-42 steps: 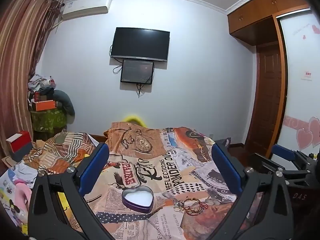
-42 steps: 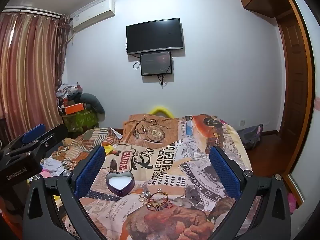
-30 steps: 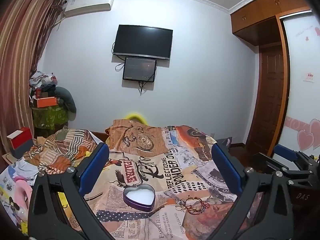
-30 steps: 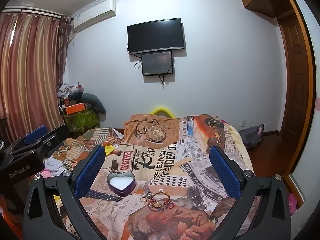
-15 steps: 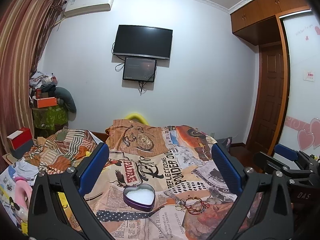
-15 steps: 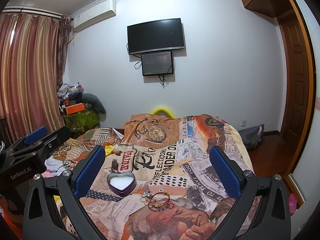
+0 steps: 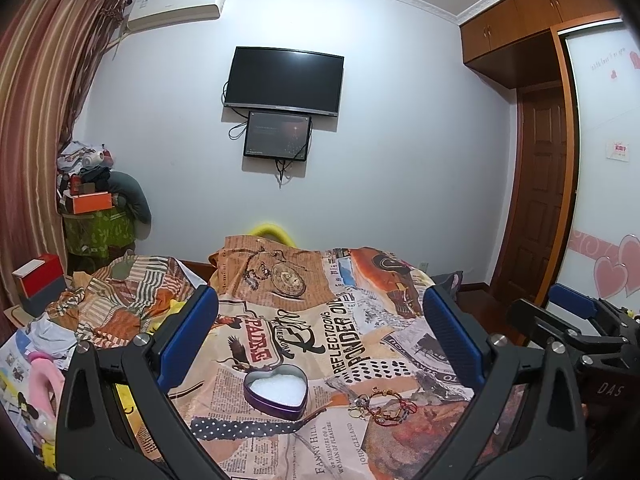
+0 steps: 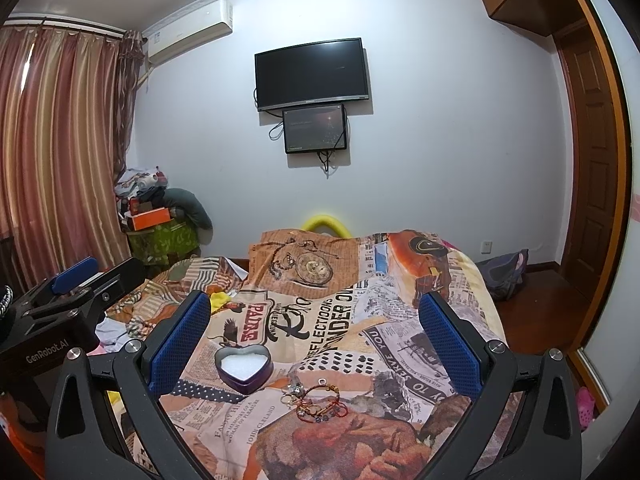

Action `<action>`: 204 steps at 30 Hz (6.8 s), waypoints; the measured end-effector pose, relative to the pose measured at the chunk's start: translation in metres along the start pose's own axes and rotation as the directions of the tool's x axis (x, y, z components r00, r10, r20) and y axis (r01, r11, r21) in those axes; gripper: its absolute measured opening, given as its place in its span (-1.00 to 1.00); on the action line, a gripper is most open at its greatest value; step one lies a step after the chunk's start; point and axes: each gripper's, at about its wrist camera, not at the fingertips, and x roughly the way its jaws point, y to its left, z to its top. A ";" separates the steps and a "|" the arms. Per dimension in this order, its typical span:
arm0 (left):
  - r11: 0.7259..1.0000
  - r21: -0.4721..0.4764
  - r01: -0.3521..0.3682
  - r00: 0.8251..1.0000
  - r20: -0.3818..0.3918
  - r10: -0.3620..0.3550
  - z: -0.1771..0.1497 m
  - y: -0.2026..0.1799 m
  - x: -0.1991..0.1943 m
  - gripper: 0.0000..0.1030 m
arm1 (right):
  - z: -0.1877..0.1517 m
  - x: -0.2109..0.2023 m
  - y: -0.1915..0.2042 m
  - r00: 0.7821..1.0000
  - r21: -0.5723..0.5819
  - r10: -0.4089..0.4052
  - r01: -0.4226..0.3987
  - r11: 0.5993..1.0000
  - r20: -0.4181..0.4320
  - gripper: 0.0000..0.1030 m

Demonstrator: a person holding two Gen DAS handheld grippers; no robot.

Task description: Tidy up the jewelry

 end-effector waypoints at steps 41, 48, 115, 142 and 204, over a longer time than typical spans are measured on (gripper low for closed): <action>1.000 0.019 -0.003 1.000 -0.006 0.003 -0.004 -0.001 0.003 0.99 | -0.005 0.009 -0.004 1.000 -0.001 -0.004 0.004 1.000 -0.013 1.00; 1.000 0.016 0.006 0.999 -0.041 -0.005 -0.006 0.001 0.016 0.99 | -0.010 0.021 -0.013 0.999 0.015 -0.021 0.022 1.000 -0.035 1.00; 0.952 -0.111 0.284 0.699 -0.656 -0.285 -0.148 -0.029 0.226 -0.49 | -0.109 0.188 -0.044 0.715 -0.091 0.131 -0.263 0.960 -0.687 -0.81; 0.958 -0.123 0.260 0.777 -0.562 -0.283 -0.103 -0.019 0.193 -0.61 | -0.066 0.155 -0.055 0.825 -0.051 0.141 -0.201 0.978 -0.547 -0.90; 0.989 -0.147 0.032 0.786 -0.608 -0.116 -0.123 0.111 0.210 -0.61 | -0.087 0.258 0.069 0.691 -0.038 0.251 -0.373 0.927 -0.678 -0.90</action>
